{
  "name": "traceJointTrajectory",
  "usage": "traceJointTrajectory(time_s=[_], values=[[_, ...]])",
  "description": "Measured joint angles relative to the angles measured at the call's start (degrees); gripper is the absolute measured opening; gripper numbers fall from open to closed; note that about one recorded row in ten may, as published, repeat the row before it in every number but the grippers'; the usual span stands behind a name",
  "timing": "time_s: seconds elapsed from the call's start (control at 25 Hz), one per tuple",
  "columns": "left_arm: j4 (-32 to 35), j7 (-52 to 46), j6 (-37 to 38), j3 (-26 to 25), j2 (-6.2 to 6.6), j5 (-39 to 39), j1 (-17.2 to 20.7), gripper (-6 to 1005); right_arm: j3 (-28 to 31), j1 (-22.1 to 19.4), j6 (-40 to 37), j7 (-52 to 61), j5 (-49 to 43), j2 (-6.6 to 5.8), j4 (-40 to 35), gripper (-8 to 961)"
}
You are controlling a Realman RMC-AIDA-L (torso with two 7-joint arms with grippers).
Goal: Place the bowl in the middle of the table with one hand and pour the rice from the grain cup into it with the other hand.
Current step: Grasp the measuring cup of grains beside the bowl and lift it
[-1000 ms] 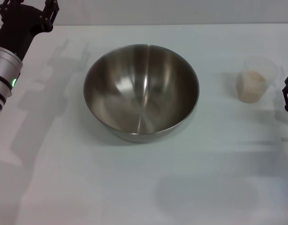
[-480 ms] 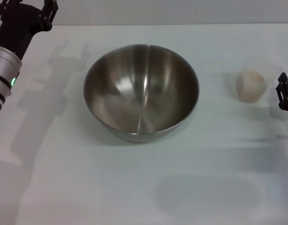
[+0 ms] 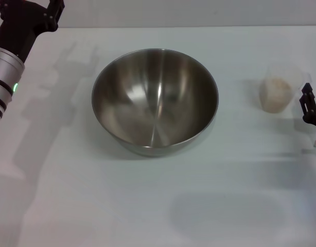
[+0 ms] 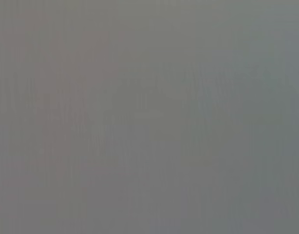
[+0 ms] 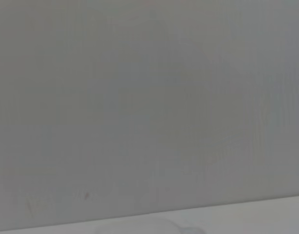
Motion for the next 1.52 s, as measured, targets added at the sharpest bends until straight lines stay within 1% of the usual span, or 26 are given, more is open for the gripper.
traceJointTrajectory(time_s=[0.44,1.04,1.52], values=[[0.00,0.03,0.00,0.01,-0.03,0.00,-0.13,591,0.00,-0.08,0.64,0.39,0.21,0.06,-0.14,445],[0.00,0.02,0.04,0.01,-0.14,0.00,-0.14,591,0.34,0.00,1.13,0.43,0.45,-0.19,-0.32,444],[-0.85,0.02,0.62,0.28,-0.12,0.00,-0.06,590,0.27,0.74,1.62,0.45,0.42,-0.21,-1.12,443]])
